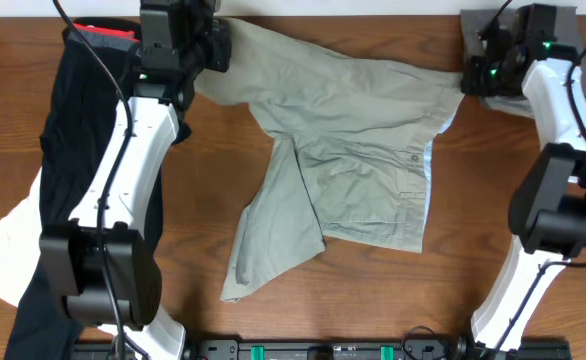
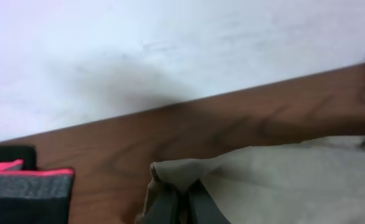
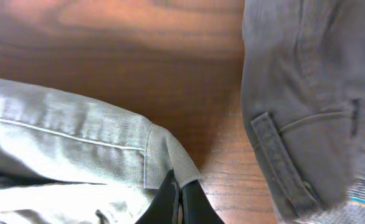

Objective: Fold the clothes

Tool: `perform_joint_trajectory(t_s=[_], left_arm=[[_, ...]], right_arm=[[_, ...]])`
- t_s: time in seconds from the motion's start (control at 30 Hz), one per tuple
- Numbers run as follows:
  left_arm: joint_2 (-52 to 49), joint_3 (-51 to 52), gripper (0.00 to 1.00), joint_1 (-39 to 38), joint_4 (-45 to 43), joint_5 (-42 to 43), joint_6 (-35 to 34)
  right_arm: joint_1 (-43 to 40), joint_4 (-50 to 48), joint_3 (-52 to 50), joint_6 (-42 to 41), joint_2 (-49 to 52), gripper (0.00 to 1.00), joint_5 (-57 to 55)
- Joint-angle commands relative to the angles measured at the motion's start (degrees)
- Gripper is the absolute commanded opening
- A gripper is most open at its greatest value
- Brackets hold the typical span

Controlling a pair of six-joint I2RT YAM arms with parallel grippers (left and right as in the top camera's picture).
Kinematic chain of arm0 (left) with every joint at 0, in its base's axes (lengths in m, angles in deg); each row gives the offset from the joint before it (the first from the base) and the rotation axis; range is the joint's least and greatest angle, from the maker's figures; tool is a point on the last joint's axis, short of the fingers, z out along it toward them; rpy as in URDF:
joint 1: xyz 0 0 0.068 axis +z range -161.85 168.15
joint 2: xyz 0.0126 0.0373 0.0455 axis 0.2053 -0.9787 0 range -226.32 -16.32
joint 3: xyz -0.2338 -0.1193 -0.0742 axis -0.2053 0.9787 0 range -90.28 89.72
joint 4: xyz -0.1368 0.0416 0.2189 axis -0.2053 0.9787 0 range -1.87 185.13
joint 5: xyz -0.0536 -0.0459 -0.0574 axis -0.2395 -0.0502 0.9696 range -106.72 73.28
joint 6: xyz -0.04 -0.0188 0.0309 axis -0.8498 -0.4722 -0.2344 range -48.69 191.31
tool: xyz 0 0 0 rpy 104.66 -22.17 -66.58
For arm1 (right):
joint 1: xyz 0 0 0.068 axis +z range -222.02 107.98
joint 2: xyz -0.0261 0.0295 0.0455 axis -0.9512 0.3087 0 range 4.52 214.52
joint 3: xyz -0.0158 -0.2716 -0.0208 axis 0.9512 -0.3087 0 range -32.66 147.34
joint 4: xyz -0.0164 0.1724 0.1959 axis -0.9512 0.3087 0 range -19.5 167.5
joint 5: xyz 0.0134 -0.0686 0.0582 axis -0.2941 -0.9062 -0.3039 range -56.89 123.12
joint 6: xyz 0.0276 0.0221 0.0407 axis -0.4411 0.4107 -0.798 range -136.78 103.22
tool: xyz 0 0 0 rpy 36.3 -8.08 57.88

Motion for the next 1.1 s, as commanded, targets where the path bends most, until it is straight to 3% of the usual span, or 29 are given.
perform_joint_trajectory(t_s=[0.0,0.23,0.47,0.7,0.73,0.77,0.8,0.83,0.87,0.9,0.93,0.97,1.0,1.07], left_arm=[[-2.9,-0.6,0.06,0.2,-2.7,-1.1,0.3],[-10.5,-0.6,0.06,0.2,-12.5,-1.4,0.3],[-16.8,-0.6,0.06,0.7,-20.5,-10.2,-1.9],[-19.8,-0.6,0.06,1.6,-28.7,-10.5,-2.5],[-20.2,-0.6,0.08,1.6,-29.6,-10.5,-2.5],[-20.4,-0.6,0.22,1.6,-30.0,-10.5,-2.5],[-20.5,-0.6,0.45,1.6,-30.3,-10.5,-2.5],[-20.6,-0.6,0.65,1.6,-30.2,-10.5,-2.5],[-20.6,-0.6,0.98,1.6,-29.9,-10.5,-2.5],[-20.6,-0.6,0.98,1.6,-29.4,-10.7,-2.5],[-20.6,-0.6,0.98,1.6,-29.1,-11.0,-2.5],[-20.5,-0.6,0.98,1.6,-28.7,-11.1,-2.5],[-20.3,-0.6,0.98,1.7,-28.0,-11.1,-2.8],[-19.2,-0.6,0.98,2.0,-24.8,-11.1,-4.1]], right_arm=[[0.3,0.1,0.3,1.2,-1.5,0.01,0.0],[0.3,-2.9,0.3,1.2,-1.5,0.01,0.0],[0.3,-16.1,0.3,1.1,-0.6,0.01,0.0],[1.8,-28.2,0.3,0.0,4.1,0.01,-0.3],[2.1,-29.6,0.3,0.0,5.0,0.01,-0.3],[2.4,-30.8,0.3,0.0,5.9,0.01,-0.4],[2.8,-32.2,0.3,0.0,7.0,0.04,-0.7],[3.0,-33.5,0.3,-0.2,8.1,0.11,-1.0],[3.3,-34.6,0.3,-0.2,9.0,0.24,-1.3],[3.5,-35.5,0.3,-0.2,9.8,0.45,-1.4],[3.6,-35.8,0.3,-0.2,10.4,0.75,-1.3],[3.6,-35.8,0.3,-0.7,10.5,0.94,-1.3],[3.7,-35.6,0.3,-1.2,10.5,0.99,-1.3],[3.6,-35.0,0.3,-2.3,10.0,0.99,-1.0]])
